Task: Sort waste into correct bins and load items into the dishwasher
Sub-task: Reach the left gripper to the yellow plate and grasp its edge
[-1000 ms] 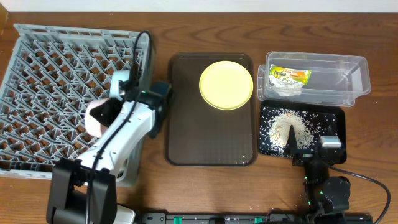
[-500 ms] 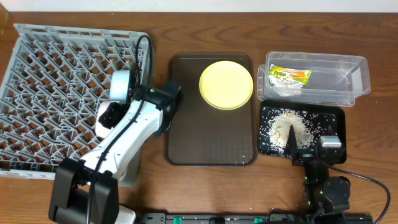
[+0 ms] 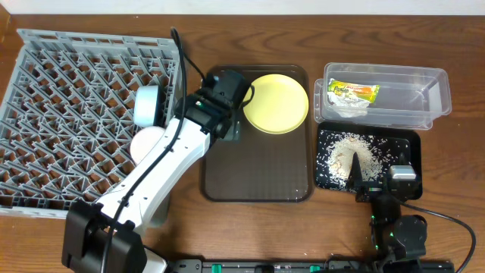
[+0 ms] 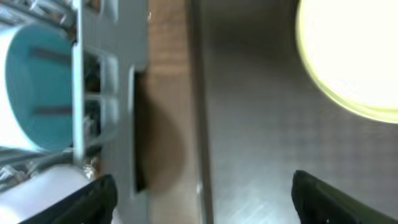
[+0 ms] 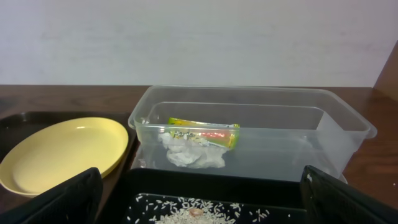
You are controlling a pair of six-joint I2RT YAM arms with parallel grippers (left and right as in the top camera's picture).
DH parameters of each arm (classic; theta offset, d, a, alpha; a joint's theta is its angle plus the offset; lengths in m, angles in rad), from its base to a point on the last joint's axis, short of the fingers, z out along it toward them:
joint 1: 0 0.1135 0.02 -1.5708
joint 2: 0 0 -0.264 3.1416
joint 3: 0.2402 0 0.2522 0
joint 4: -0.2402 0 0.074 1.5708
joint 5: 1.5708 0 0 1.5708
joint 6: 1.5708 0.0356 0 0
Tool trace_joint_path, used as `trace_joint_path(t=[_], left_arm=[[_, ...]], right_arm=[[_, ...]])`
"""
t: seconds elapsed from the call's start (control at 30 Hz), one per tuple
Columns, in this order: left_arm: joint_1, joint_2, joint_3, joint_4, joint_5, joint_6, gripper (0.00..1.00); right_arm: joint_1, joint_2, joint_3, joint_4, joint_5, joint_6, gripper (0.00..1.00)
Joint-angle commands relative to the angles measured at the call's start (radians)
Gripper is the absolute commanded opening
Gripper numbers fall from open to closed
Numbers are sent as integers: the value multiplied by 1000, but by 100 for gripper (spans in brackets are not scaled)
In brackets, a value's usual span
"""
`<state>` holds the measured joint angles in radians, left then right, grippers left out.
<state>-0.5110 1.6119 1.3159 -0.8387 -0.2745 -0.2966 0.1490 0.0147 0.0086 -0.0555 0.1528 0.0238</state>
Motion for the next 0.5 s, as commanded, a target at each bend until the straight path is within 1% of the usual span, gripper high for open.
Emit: trace_joint_path(t=[0.0, 0.03, 0.13, 0.2, 0.27, 0.3, 0.4, 0.47], left_arm=[[32, -3, 12, 29, 64, -31, 83], [39, -3, 12, 28, 67, -31, 79], [48, -3, 12, -3, 84, 5, 78], [48, -3, 12, -26, 84, 7, 77], [47, -3, 9, -76, 84, 1, 69], [47, -3, 2, -67, 85, -13, 69], [47, 5, -21, 49, 140, -11, 69], [47, 24, -43, 158, 170, -11, 69]], right_arm=[[-13, -8, -3, -1, 0, -10, 99], [-13, -8, -3, -1, 0, -10, 99], [-13, -8, -3, -1, 0, -10, 99], [-13, -8, -3, -1, 0, -10, 99], [-13, -8, -3, -1, 0, -10, 99], [-13, -8, -3, -1, 0, -10, 99], [-13, -8, -3, -1, 0, -10, 99], [-13, -8, -3, -1, 0, -10, 99]])
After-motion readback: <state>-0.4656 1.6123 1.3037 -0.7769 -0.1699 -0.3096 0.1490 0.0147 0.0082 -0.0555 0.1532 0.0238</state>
